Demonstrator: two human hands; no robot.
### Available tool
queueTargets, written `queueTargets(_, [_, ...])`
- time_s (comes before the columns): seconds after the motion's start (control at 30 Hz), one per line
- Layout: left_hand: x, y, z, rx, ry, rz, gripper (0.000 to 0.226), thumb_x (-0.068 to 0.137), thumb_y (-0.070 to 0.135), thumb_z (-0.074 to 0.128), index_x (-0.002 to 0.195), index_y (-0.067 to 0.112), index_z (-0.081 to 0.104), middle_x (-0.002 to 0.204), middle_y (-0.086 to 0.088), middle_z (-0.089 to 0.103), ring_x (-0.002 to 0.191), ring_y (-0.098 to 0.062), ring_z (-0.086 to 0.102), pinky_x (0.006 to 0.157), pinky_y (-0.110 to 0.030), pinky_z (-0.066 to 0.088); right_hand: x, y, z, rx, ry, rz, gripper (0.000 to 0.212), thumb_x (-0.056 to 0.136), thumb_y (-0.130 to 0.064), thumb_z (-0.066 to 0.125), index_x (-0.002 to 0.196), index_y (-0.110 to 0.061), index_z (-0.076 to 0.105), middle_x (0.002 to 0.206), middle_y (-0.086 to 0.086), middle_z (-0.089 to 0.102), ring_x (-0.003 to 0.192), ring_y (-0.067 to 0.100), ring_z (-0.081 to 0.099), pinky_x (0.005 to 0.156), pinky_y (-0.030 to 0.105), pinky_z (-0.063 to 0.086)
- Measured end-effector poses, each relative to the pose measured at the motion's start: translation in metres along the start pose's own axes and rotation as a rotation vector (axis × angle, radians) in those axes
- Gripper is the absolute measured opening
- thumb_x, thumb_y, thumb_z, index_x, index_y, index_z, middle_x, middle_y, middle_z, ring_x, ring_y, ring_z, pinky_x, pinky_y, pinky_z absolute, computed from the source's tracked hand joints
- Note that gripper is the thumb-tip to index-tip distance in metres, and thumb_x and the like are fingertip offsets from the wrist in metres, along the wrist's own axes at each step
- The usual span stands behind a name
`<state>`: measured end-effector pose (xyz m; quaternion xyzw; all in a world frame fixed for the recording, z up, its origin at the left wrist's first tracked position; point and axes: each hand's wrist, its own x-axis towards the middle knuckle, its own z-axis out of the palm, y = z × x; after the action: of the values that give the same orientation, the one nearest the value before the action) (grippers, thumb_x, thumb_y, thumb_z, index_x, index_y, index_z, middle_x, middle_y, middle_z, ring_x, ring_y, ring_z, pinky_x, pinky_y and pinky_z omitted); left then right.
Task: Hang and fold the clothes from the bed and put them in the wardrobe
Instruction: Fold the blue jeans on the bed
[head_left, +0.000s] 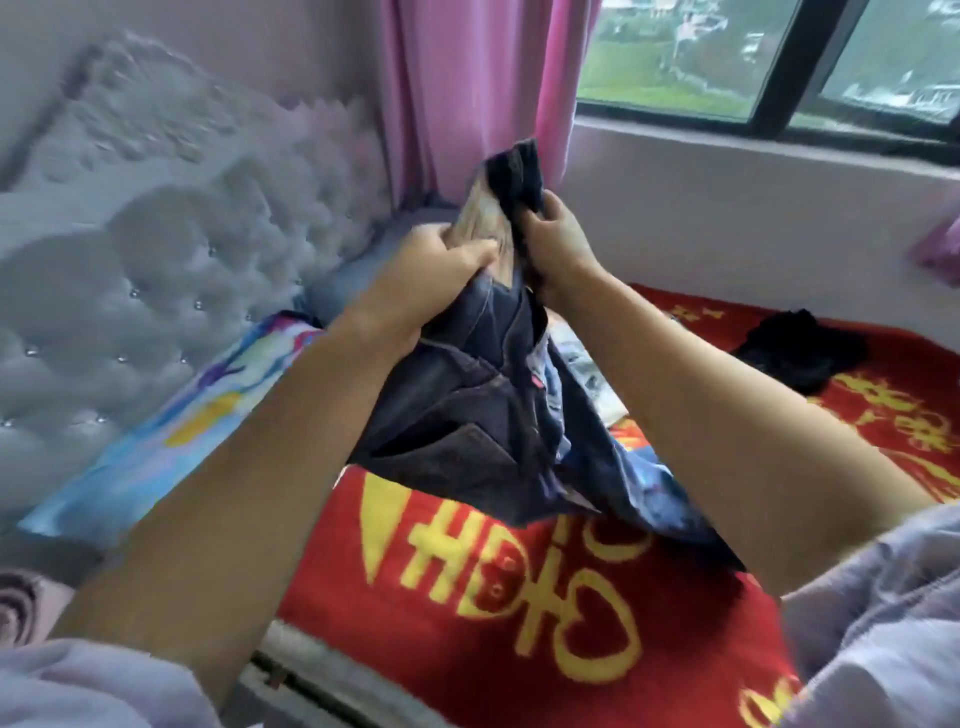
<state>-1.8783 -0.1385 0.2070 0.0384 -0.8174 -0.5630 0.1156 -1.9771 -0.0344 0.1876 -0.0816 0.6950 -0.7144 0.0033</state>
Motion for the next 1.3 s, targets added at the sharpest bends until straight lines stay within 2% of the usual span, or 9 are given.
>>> queueTargets(0.17, [-0.018, 0.086, -0.011, 0.128, -0.037, 0.286, 0.017, 0.09, 0.029, 0.055, 0.079, 0.02, 0.065, 0.07, 0.005, 0.066, 0.058, -0.002, 0.061, 0.055, -0.015, 0.045, -0.014, -0.08, -0.008, 0.504, -0.131, -0.114, 0.016, 0.098, 0.001, 0.044, 0.098, -0.007, 0.057, 0.061, 0.007, 0.067, 0.054, 0.016, 0.066, 0.052, 0.026, 0.053])
queueTargets(0.3, [-0.023, 0.085, 0.072, 0.265, -0.221, 0.296, 0.017, 0.092, 0.023, 0.049, 0.088, 0.01, 0.059, 0.069, 0.002, 0.057, 0.069, -0.01, 0.059, 0.056, -0.022, 0.04, -0.03, -0.063, -0.084, 0.13, 0.124, -0.034, 0.015, 0.101, -0.005, 0.038, 0.097, -0.011, 0.051, 0.071, -0.002, 0.056, 0.043, -0.005, 0.057, 0.043, 0.011, 0.045])
queueTargets(0.43, [-0.052, 0.009, 0.23, 0.36, -0.496, 0.112, 0.018, 0.094, 0.022, 0.042, 0.101, 0.007, 0.049, 0.099, -0.015, 0.062, 0.098, -0.038, 0.058, 0.074, -0.037, 0.041, -0.064, 0.049, -0.213, 0.038, 0.265, 0.272, 0.025, 0.101, -0.015, 0.037, 0.08, -0.018, 0.05, 0.059, -0.008, 0.059, 0.046, -0.001, 0.056, 0.047, 0.012, 0.047])
queueTargets(0.57, [-0.118, -0.101, 0.399, 0.382, -0.799, -0.138, 0.058, 0.1, 0.027, 0.036, 0.15, 0.009, 0.014, 0.127, -0.023, 0.056, 0.115, -0.038, 0.053, 0.091, -0.041, 0.042, -0.127, 0.197, -0.347, 0.15, 0.453, 0.575, 0.022, 0.105, -0.016, 0.033, 0.125, -0.016, 0.042, 0.1, 0.012, 0.055, 0.072, 0.023, 0.054, 0.064, 0.035, 0.043])
queueTargets(0.7, [-0.178, -0.213, 0.51, 0.379, -1.114, -0.41, 0.063, 0.098, 0.024, 0.039, 0.152, 0.01, 0.011, 0.147, -0.015, 0.04, 0.13, -0.027, 0.043, 0.1, -0.028, 0.034, -0.217, 0.347, -0.456, -0.03, 0.497, 0.965, 0.041, 0.103, -0.018, 0.037, 0.144, -0.017, 0.033, 0.138, 0.012, 0.048, 0.123, 0.031, 0.05, 0.09, 0.041, 0.042])
queueTargets(0.83, [-0.221, -0.295, 0.55, 0.623, -1.242, -0.299, 0.062, 0.096, 0.03, 0.047, 0.149, 0.009, 0.023, 0.15, -0.012, 0.035, 0.135, -0.026, 0.037, 0.107, -0.034, 0.033, -0.269, 0.442, -0.508, -0.224, 0.491, 1.118, 0.052, 0.098, -0.014, 0.05, 0.146, -0.007, 0.032, 0.137, 0.018, 0.05, 0.107, 0.028, 0.059, 0.058, 0.023, 0.043])
queueTargets(0.9, [-0.242, -0.318, 0.558, 0.782, -1.361, -0.318, 0.082, 0.093, 0.049, 0.048, 0.153, 0.012, 0.006, 0.154, -0.011, 0.024, 0.14, -0.028, 0.027, 0.11, -0.043, 0.032, -0.268, 0.467, -0.517, -0.281, 0.435, 1.094, 0.06, 0.097, -0.023, 0.053, 0.148, -0.006, 0.026, 0.14, 0.018, 0.047, 0.107, 0.023, 0.057, 0.08, 0.027, 0.045])
queueTargets(1.17, [-0.318, -0.334, 0.624, 0.968, -1.051, -0.506, 0.107, 0.084, 0.071, 0.045, 0.15, 0.01, -0.013, 0.137, -0.014, 0.028, 0.126, -0.029, 0.035, 0.094, -0.042, 0.042, -0.218, 0.528, -0.51, -0.745, 0.191, 1.106, 0.09, 0.087, -0.053, 0.06, 0.151, -0.016, 0.008, 0.149, 0.022, 0.024, 0.135, 0.042, 0.03, 0.103, 0.049, 0.035])
queueTargets(1.3, [-0.319, -0.335, 0.647, 1.057, -1.031, -0.378, 0.089, 0.093, 0.022, 0.053, 0.146, -0.004, -0.014, 0.14, -0.015, 0.032, 0.115, -0.024, 0.054, 0.084, -0.033, 0.05, -0.219, 0.539, -0.512, -0.735, 0.193, 1.059, 0.059, 0.094, -0.029, 0.055, 0.137, -0.007, 0.021, 0.104, 0.009, 0.054, 0.077, 0.026, 0.052, 0.061, 0.033, 0.039])
